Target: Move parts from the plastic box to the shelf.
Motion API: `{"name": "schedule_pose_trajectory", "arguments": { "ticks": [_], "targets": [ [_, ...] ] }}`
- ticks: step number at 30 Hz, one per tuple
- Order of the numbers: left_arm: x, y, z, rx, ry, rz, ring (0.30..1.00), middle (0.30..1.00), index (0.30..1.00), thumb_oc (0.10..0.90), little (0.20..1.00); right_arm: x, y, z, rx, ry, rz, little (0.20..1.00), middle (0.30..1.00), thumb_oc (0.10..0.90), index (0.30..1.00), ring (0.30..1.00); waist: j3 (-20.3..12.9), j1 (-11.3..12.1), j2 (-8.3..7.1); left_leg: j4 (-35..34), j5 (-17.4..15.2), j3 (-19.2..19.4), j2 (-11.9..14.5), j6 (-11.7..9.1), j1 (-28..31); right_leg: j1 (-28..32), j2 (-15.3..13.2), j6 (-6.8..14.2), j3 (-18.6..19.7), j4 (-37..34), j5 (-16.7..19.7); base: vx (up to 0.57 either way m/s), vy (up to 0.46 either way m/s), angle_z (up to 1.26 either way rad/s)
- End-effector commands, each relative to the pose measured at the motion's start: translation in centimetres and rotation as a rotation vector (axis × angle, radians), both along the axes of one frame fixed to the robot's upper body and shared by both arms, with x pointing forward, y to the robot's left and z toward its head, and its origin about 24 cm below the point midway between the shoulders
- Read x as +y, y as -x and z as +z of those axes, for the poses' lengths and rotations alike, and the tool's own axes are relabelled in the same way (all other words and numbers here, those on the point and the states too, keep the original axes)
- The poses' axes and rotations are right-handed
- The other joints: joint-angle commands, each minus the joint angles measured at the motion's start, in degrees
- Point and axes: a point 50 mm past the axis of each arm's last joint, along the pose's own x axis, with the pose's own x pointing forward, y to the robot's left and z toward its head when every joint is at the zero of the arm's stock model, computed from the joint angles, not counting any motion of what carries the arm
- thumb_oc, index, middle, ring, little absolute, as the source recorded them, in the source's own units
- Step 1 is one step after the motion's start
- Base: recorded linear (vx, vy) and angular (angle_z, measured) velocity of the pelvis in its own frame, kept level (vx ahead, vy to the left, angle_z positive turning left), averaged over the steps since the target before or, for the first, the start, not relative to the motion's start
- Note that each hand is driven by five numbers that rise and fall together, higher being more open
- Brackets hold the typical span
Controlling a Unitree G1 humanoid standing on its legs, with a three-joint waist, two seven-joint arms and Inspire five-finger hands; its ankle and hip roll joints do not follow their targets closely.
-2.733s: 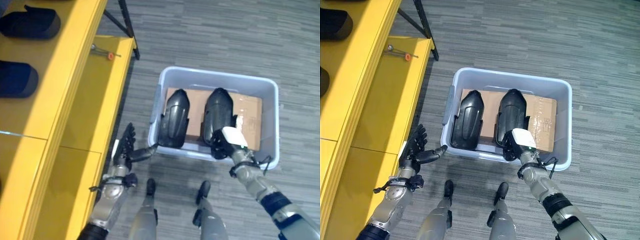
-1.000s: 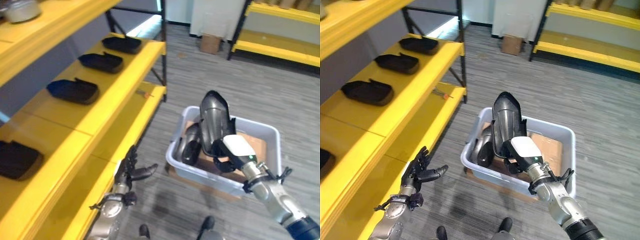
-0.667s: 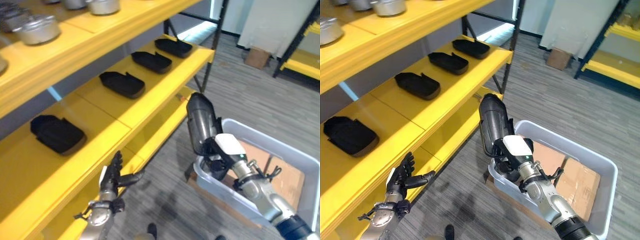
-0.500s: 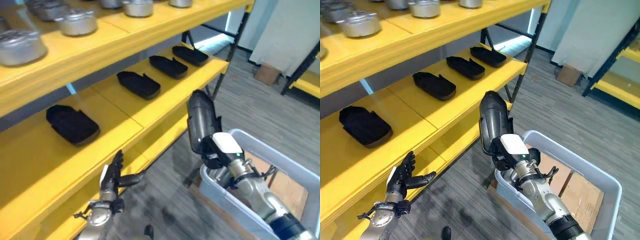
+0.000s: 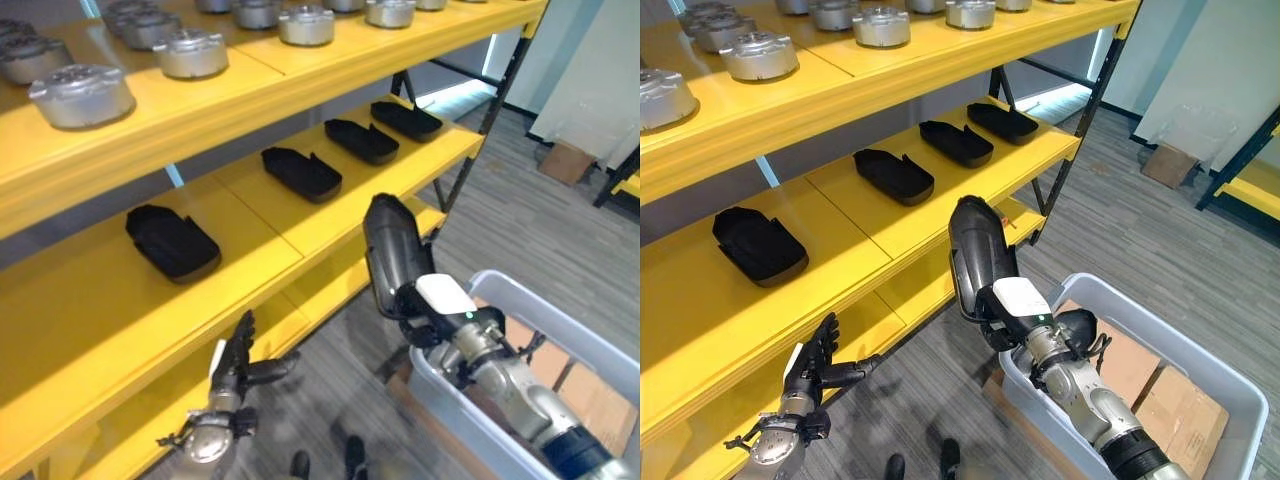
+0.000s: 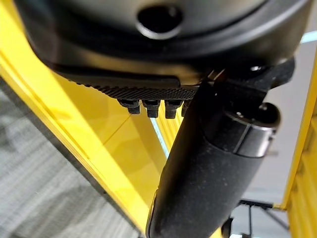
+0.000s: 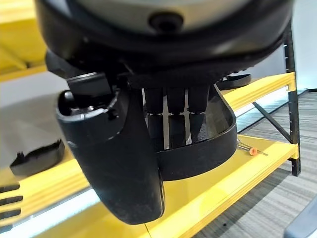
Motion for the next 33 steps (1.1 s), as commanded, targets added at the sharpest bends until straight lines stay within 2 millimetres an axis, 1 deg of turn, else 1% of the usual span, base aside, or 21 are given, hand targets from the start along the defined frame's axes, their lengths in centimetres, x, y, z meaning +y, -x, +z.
{"name": "schedule_pose_trajectory", "arguments": {
  "ticks": [1,5,8,10,11,12,13,15,16,17,18,19,20,21,22,23,25,26,27,29,33],
  "targets": [
    [1.2,-1.8,4.2,-0.233,-0.036,0.013,1.000,1.000,1.000,0.900,1.000,1.6,-2.3,6.7,-0.293,-0.108,0.092,0.300,0.300,0.400,0.300,0.300,-5.84,0.87,-0.72,-2.85,0.17,5.36,-5.97,3.19,-0.69,3.32,-4.36,5.26,-0.60,-3.07,-0.02,0.01,-0.080,-0.14],
    [1.1,-1.7,4.1,-0.226,-0.031,0.010,1.000,1.000,1.000,0.900,1.000,1.5,-2.1,6.8,-0.293,-0.107,0.095,0.300,0.300,0.400,0.300,0.300,-5.19,1.35,-0.65,-2.59,0.74,4.41,-5.60,2.73,-0.58,4.39,-4.48,4.63,-2.13,-3.49,-0.30,-0.01,-0.081,0.04],
    [0.9,-1.9,4.2,-0.235,-0.019,0.010,1.000,1.000,1.000,0.900,1.000,1.4,-2.2,7.2,-0.313,-0.104,0.096,0.300,0.300,0.400,0.300,0.300,-3.34,1.73,-0.75,2.68,-0.49,2.93,-6.31,2.13,-3.49,4.55,-5.30,4.30,-4.23,-3.34,-0.71,-0.06,-0.043,0.28],
    [0.6,-2.4,4.4,-0.245,-0.010,-0.006,1.000,1.000,1.000,0.900,1.000,0.9,-2.2,7.5,-0.330,-0.095,0.082,0.300,0.300,0.400,0.300,0.300,-1.83,1.60,-0.86,6.58,-1.10,4.18,-6.09,1.01,-5.91,4.34,-6.28,4.06,-6.11,-2.79,-0.69,-0.10,-0.004,0.65],
    [0.5,-2.5,4.6,-0.252,-0.009,-0.014,1.000,1.000,1.000,0.900,1.000,0.7,-2.1,7.6,-0.341,-0.095,0.077,0.300,0.300,0.400,0.300,0.300,-1.26,1.23,-0.97,7.86,-1.41,5.54,-5.20,0.74,-6.72,4.12,-6.74,4.07,-6.71,-2.56,-0.56,-0.14,0.025,0.45],
    [0.4,-2.7,4.8,-0.262,-0.009,-0.021,1.000,1.000,1.000,0.900,1.000,0.5,-2.0,7.8,-0.352,-0.099,0.069,0.300,0.300,0.400,0.300,0.300,-0.83,0.58,-1.32,8.51,-1.68,8.22,-3.00,0.56,-7.18,3.88,-7.60,4.21,-7.49,-2.41,-0.24,-0.09,0.021,0.72],
    [0.4,-2.7,4.8,-0.262,-0.009,-0.022,1.000,1.000,1.000,0.900,1.000,0.5,-2.0,7.8,-0.353,-0.099,0.068,0.300,0.300,0.400,0.300,0.300,-0.82,0.64,-1.30,8.81,-1.88,8.25,-2.92,0.50,-7.32,3.84,-7.54,4.19,-7.48,-2.36,-0.27,-0.07,0.025,0.98],
    [0.3,-2.9,5.0,-0.268,-0.006,-0.029,1.000,1.000,1.000,0.900,1.000,0.3,-1.9,7.9,-0.360,-0.101,0.057,0.300,0.300,0.400,0.300,0.300,-0.68,0.50,-2.18,9.48,-2.03,9.16,1.70,-0.20,-7.33,3.54,-8.68,4.21,-8.17,-1.86,-0.21,-0.02,0.058,0.97],
    [0.3,-3.0,5.2,-0.277,-0.006,-0.032,1.000,1.000,1.000,0.900,1.000,-0.1,-1.6,7.8,-0.357,-0.112,0.038,0.300,0.300,0.400,0.300,0.300,-0.90,0.23,-2.56,8.94,-0.36,8.91,6.02,-1.05,-6.95,3.72,-9.85,4.31,-9.08,-1.29,-0.75,0.01,0.060,0.48],
    [0.2,-3.0,5.2,-0.276,-0.006,-0.034,1.000,1.000,1.000,0.900,1.000,-0.2,-1.6,7.8,-0.357,-0.112,0.036,0.300,0.300,0.400,0.300,0.300,-0.90,0.07,-2.46,8.58,-0.14,8.56,6.17,-1.28,-6.81,3.77,-9.70,4.18,-9.41,-1.08,-0.97,0.05,0.179,0.47],
    [0.2,-3.2,5.5,-0.285,-0.013,-0.034,1.000,1.000,1.000,0.900,1.000,-0.8,-1.3,7.8,-0.367,-0.123,0.010,0.300,0.300,0.400,0.300,0.300,-1.41,-0.67,-2.22,6.20,4.11,8.59,12.83,-2.57,-5.85,3.40,-10.66,4.34,-10.60,1.29,-2.70,0.06,0.168,0.61],
    [0.2,-3.2,5.6,-0.286,-0.020,-0.038,1.000,1.000,1.000,0.900,1.000,-1.1,-1.2,7.8,-0.364,-0.127,-0.002,0.300,0.300,0.400,0.300,0.300,-1.68,-1.05,-1.64,3.76,6.46,9.13,15.23,-3.31,-4.91,2.95,-10.73,4.13,-11.43,3.11,-3.97,0.06,0.179,0.56],
    [0.2,-3.2,5.6,-0.285,-0.020,-0.038,1.000,1.000,1.000,0.900,1.000,-1.1,-1.2,7.8,-0.364,-0.126,-0.003,0.300,0.300,0.400,0.300,0.300,-1.68,-1.05,-1.61,3.45,6.64,9.14,15.27,-3.36,-4.76,2.90,-10.70,4.09,-11.45,3.26,-4.07,0.05,0.267,0.55],
    [0.5,-3.5,5.9,-0.292,-0.050,-0.036,1.000,1.000,1.000,0.900,1.000,-1.6,-1.2,8.0,-0.377,-0.123,-0.020,0.300,0.300,0.400,0.300,0.300,-1.71,-1.46,-0.67,1.25,11.42,10.26,19.83,-4.79,-3.90,1.64,-12.00,4.28,-12.07,6.84,-5.38,0.02,0.206,0.51],
    [0.5,-3.5,5.9,-0.293,-0.050,-0.036,1.000,1.000,1.000,0.900,1.000,-1.6,-1.2,8.0,-0.377,-0.122,-0.020,0.300,0.300,0.400,0.300,0.300,-1.72,-1.48,-0.47,0.11,12.22,10.28,20.13,-5.09,-3.48,1.10,-11.83,4.09,-12.12,7.87,-5.98,0.04,0.387,0.43],
    [0.6,-3.7,5.9,-0.292,-0.047,-0.020,1.000,1.000,1.000,0.900,1.000,-1.7,-1.2,8.1,-0.385,-0.117,-0.031,0.300,0.300,0.400,0.300,0.300,-2.21,-1.19,0.67,-2.08,11.50,9.23,20.19,-6.23,-1.65,-0.08,-12.79,5.03,-12.12,9.80,-6.38,0.03,0.267,0.28],
    [0.7,-3.8,5.9,-0.293,-0.041,-0.015,1.000,1.000,1.000,0.900,1.000,-2.2,-1.2,8.3,-0.398,-0.102,-0.050,0.300,0.300,0.400,0.300,0.300,-2.72,-1.53,1.69,-2.85,8.70,10.02,19.04,-6.83,-1.64,-0.36,-14.57,5.98,-12.51,10.97,-5.90,0.09,0.405,0.13],
    [0.7,-3.7,5.8,-0.290,-0.040,-0.030,1.000,1.000,1.000,0.900,1.000,-2.4,-1.3,8.3,-0.403,-0.111,-0.065,0.300,0.300,0.400,0.300,0.300,-3.00,-0.87,1.97,-2.46,6.54,9.21,16.80,-6.32,-1.39,0.83,-16.14,6.95,-12.32,9.79,-4.65,0.10,0.320,0.49],
    [0.7,-3.7,5.8,-0.290,-0.040,-0.031,1.000,1.000,1.000,0.900,1.000,-2.4,-1.2,8.3,-0.402,-0.112,-0.066,0.300,0.300,0.400,0.300,0.300,-2.92,-0.89,1.83,-2.39,6.45,9.18,16.58,-6.18,-1.29,1.11,-16.33,7.10,-12.37,9.54,-4.52,0.13,0.376,0.57],
    [1.0,-3.7,6.0,-0.288,-0.081,-0.059,1.000,1.000,1.000,0.900,1.000,-2.7,-0.7,8.8,-0.438,-0.129,-0.084,0.300,0.300,0.400,0.300,0.300,-2.86,-0.10,1.00,-1.35,4.46,8.84,13.76,-5.56,-1.62,3.51,-19.23,8.89,-14.22,8.18,-2.87,0.10,0.308,0.50],
    [1.5,-3.9,6.3,-0.287,-0.120,-0.050,1.000,1.000,1.000,0.900,1.000,-2.5,-0.5,8.9,-0.458,-0.123,-0.088,0.300,0.300,0.400,0.300,0.300,-3.46,0.91,-0.20,-2.31,2.82,8.43,10.27,-4.67,-1.26,5.58,-21.73,10.65,-16.14,6.25,-1.31,0.06,0.199,0.53]
  ]
}}
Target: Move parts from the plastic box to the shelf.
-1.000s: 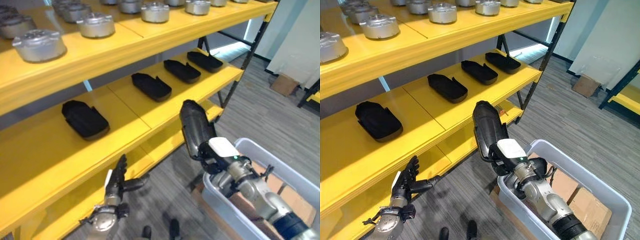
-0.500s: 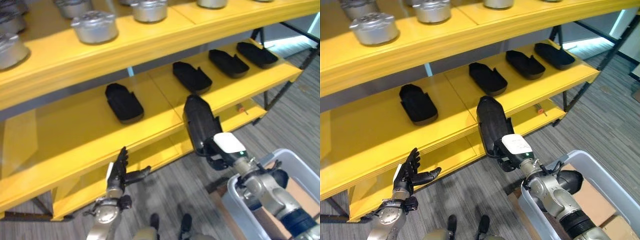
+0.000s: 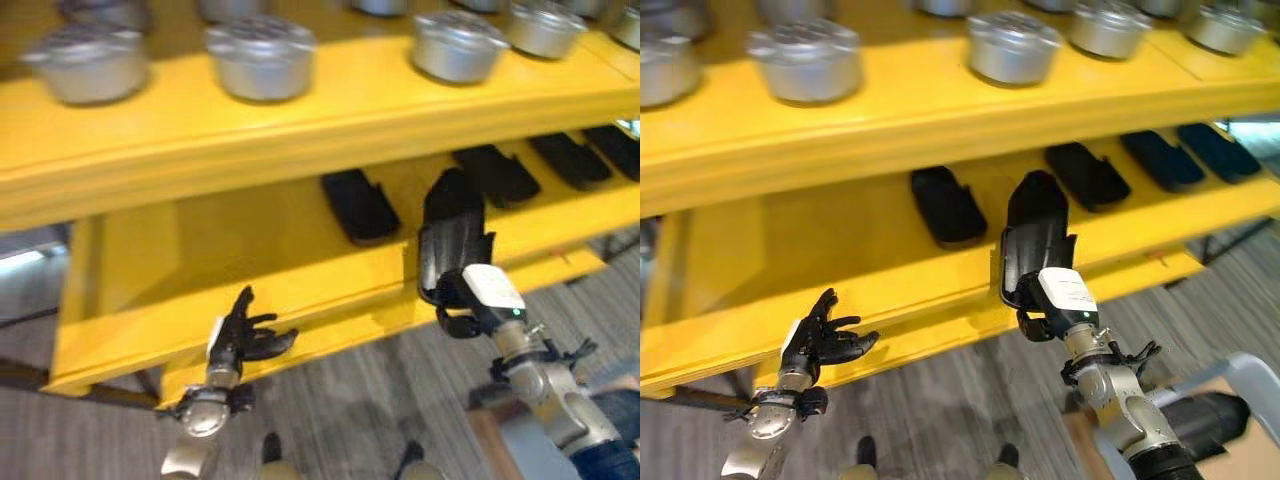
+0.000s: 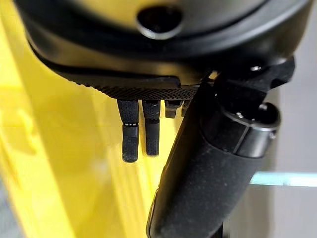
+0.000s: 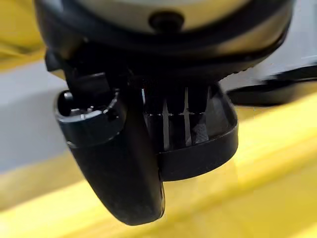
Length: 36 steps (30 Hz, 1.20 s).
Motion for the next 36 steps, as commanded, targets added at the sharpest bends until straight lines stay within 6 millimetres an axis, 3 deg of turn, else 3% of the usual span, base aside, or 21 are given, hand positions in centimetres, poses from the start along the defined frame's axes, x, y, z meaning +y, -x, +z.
{"name": "schedule_pose_trajectory", "arguments": {
  "ticks": [1,9,18,23,31,36],
  "targets": [
    [-0.5,-1.3,3.5,-0.202,-0.019,-0.021,1.000,1.000,1.000,0.900,1.000,0.7,-1.4,6.4,-0.343,-0.015,0.048,0.300,0.300,0.400,0.300,0.300,-7.43,-0.78,-1.32,-5.12,2.47,-0.39,2.72,2.07,0.33,-0.78,1.93,3.72,-0.21,2.88,-3.35,0.06,0.139,0.30],
    [-0.2,-0.7,3.5,-0.198,-0.037,-0.002,1.000,1.000,1.000,0.900,1.000,2.4,-1.2,7.8,-0.401,-0.020,0.116,0.300,0.300,0.400,0.300,0.300,-8.63,0.61,-3.81,-5.44,1.17,0.10,-0.03,3.12,0.27,1.11,0.52,5.60,-1.55,-0.97,0.11,0.04,0.075,0.10],
    [0.3,0.0,3.3,-0.193,-0.033,0.029,1.000,1.000,1.000,0.900,1.000,4.8,-2.0,8.8,-0.408,-0.032,0.223,0.300,0.300,0.400,0.300,0.300,-9.14,2.42,-5.65,-5.63,1.09,0.00,0.19,2.92,0.40,2.18,1.12,5.81,-2.54,-1.70,0.48,0.01,-0.001,-0.01],
    [0.4,0.0,3.4,-0.193,-0.030,0.036,1.000,1.000,1.000,0.900,1.000,6.2,-2.9,9.0,-0.395,-0.046,0.266,0.300,0.300,0.400,0.300,0.300,-8.84,3.24,-6.17,-5.63,1.17,-0.11,0.50,2.83,0.41,2.37,1.42,5.79,-2.99,-1.44,0.52,0.00,-0.015,0.06],
    [0.5,0.1,3.5,-0.193,-0.026,0.029,1.000,1.000,1.000,0.900,1.000,9.1,-4.9,9.3,-0.361,-0.050,0.327,0.300,0.300,0.400,0.300,0.300,-7.85,6.58,-6.53,-5.55,1.83,-2.07,0.38,2.78,-0.84,2.90,1.70,5.44,-5.16,-0.59,-0.09,0.00,-0.008,0.14],
    [0.3,-0.3,3.8,-0.200,-0.030,-0.007,1.000,1.000,1.000,0.900,1.000,10.4,-6.7,9.9,-0.356,-0.053,0.319,0.300,0.300,0.400,0.300,0.300,-4.62,8.73,-6.09,-3.22,2.14,-3.84,0.32,2.93,-3.44,1.47,1.43,4.73,-6.62,2.29,-1.73,-0.05,-0.029,0.21]
  ]
}}
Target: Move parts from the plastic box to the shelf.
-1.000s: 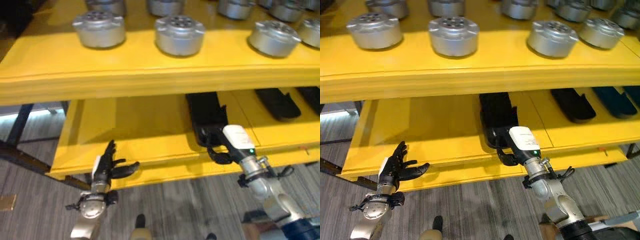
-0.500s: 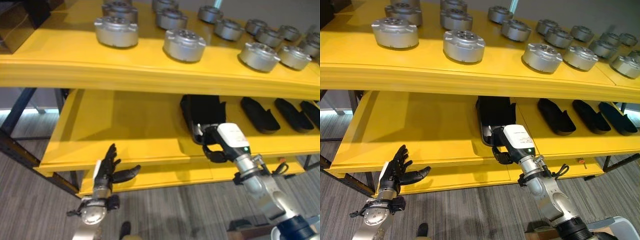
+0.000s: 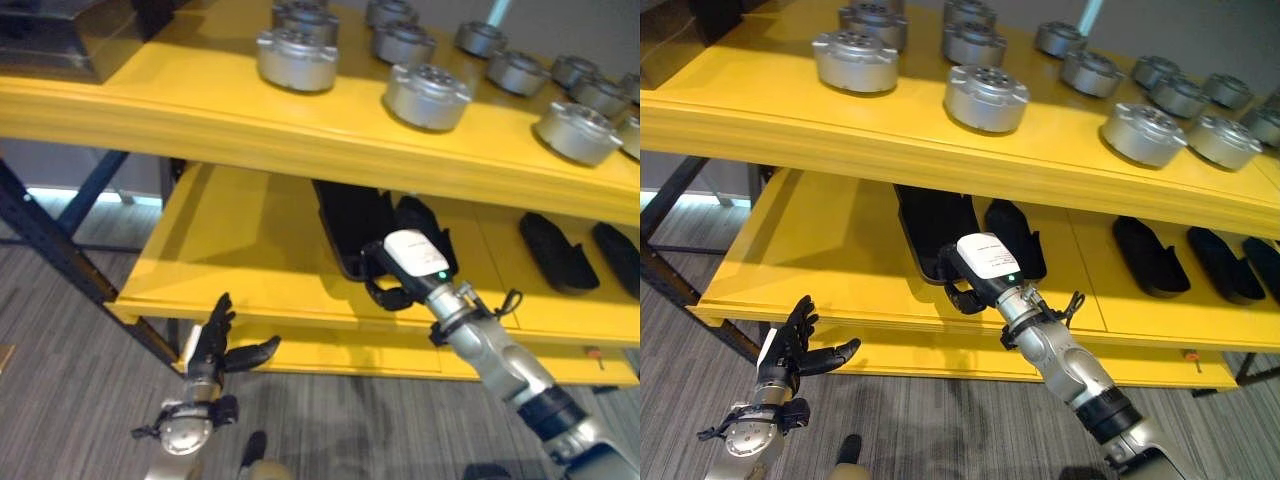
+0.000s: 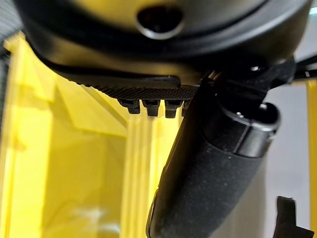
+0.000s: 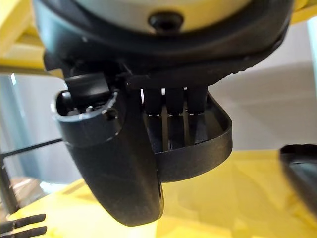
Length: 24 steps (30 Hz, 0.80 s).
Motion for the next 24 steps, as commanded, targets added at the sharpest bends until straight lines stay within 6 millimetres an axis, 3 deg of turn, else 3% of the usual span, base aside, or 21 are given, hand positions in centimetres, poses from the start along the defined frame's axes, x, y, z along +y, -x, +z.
{"name": "schedule_pose_trajectory", "arguments": {
  "ticks": [1,8,9,19,24],
  "targets": [
    [-0.4,-2.6,4.5,-0.235,-0.041,-0.071,1.000,1.000,1.000,0.900,1.000,1.1,-1.7,7.4,-0.272,-0.140,0.021,0.300,0.300,0.400,0.300,0.300,1.31,0.62,1.11,0.10,-1.75,3.20,-0.13,4.43,0.32,-3.53,-1.50,-1.45,1.08,11.38,-2.21,-0.07,-0.007,0.16],
    [-1.2,-3.9,5.5,-0.278,-0.039,-0.108,1.000,1.000,1.000,0.900,1.000,1.6,-2.9,8.8,-0.306,-0.199,-0.013,0.300,0.300,0.400,0.300,0.300,7.90,1.60,3.24,8.38,-2.85,1.09,-1.06,4.59,-6.59,-8.32,-3.86,-2.25,1.03,18.72,-4.28,-0.13,-0.002,0.15],
    [-1.7,-4.4,6.1,-0.303,-0.028,-0.132,1.000,1.000,1.000,0.900,1.000,1.7,-3.5,9.5,-0.318,-0.212,-0.034,0.300,0.300,0.400,0.300,0.300,10.01,1.94,4.58,10.69,-2.90,0.39,-1.45,4.36,-9.22,-9.68,-4.45,-2.49,0.73,20.14,-4.80,-0.08,0.006,0.18],
    [-2.9,-5.2,7.1,-0.353,0.014,-0.170,1.000,1.000,1.000,0.900,1.000,0.7,-5.9,10.7,-0.321,-0.248,-0.159,0.300,0.300,0.400,0.300,0.300,15.36,2.53,8.52,16.26,-3.94,-0.54,-2.78,4.33,-16.04,-15.21,-5.91,-3.13,0.90,25.55,-6.71,-0.05,0.017,0.10],
    [-3.5,-5.4,7.5,-0.369,0.024,-0.198,1.000,1.000,1.000,0.900,1.000,-0.3,-6.9,12.5,-0.358,-0.234,-0.216,0.300,0.300,0.400,0.300,0.300,16.85,2.47,9.08,16.87,-4.08,-0.09,-3.22,4.82,-17.93,-17.30,-6.28,-3.27,1.50,25.85,-6.49,-0.02,0.024,0.00]
  ]
}}
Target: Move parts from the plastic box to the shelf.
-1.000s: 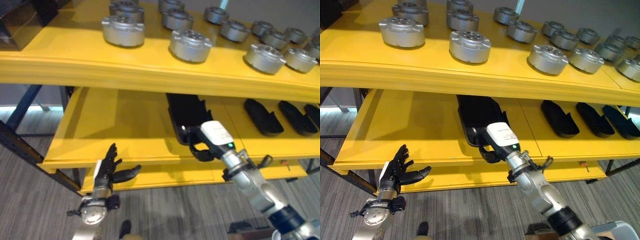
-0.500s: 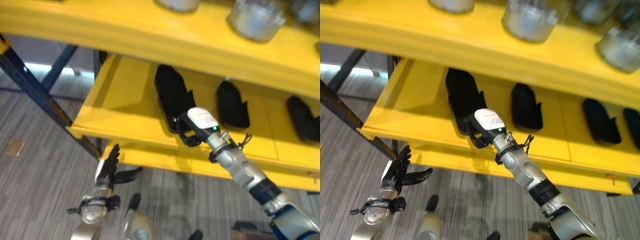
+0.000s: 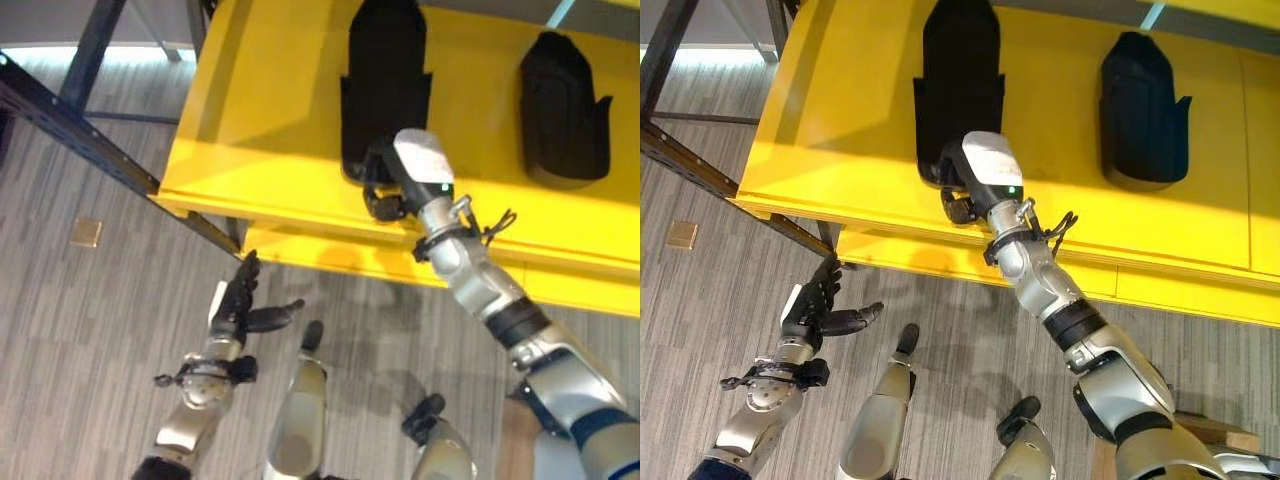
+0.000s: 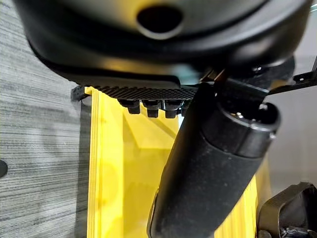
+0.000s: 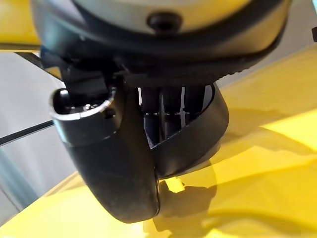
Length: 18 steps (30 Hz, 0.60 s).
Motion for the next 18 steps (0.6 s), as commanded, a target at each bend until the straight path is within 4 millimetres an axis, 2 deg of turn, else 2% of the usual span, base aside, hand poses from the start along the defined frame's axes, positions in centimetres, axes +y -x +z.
{"name": "schedule_pose_trajectory", "arguments": {
  "ticks": [1,7,18],
  "targets": [
    [-0.2,-0.1,3.5,-0.196,0.022,-0.032,1.000,1.000,1.000,0.900,1.000,-1.0,-0.4,3.3,-0.111,-0.053,-0.041,0.300,0.300,0.400,0.300,0.300,-3.18,0.24,-0.95,-1.62,-1.03,4.80,0.92,2.43,1.86,0.47,1.49,-1.91,1.27,2.49,1.38,0.00,0.000,0.00],
    [-0.4,-0.3,3.9,-0.212,0.032,-0.046,1.000,1.000,1.000,0.900,1.000,-1.6,-1.3,4.5,-0.114,-0.048,-0.086,0.300,0.300,0.400,0.300,0.300,-2.81,0.22,-1.09,-2.30,-1.01,5.35,0.76,2.90,1.89,-0.14,1.47,-1.89,1.62,1.60,2.26,0.00,0.000,0.00],
    [-0.3,-0.6,4.2,-0.229,0.039,-0.029,1.000,1.000,1.000,0.900,1.000,-2.2,-1.9,4.2,-0.072,-0.051,-0.114,0.300,0.300,0.400,0.300,0.300,-2.25,-0.89,-1.44,-2.28,-1.36,5.91,0.53,3.27,1.95,-0.54,1.24,-2.05,2.11,1.44,2.71,0.00,0.000,0.00]
  ]
}}
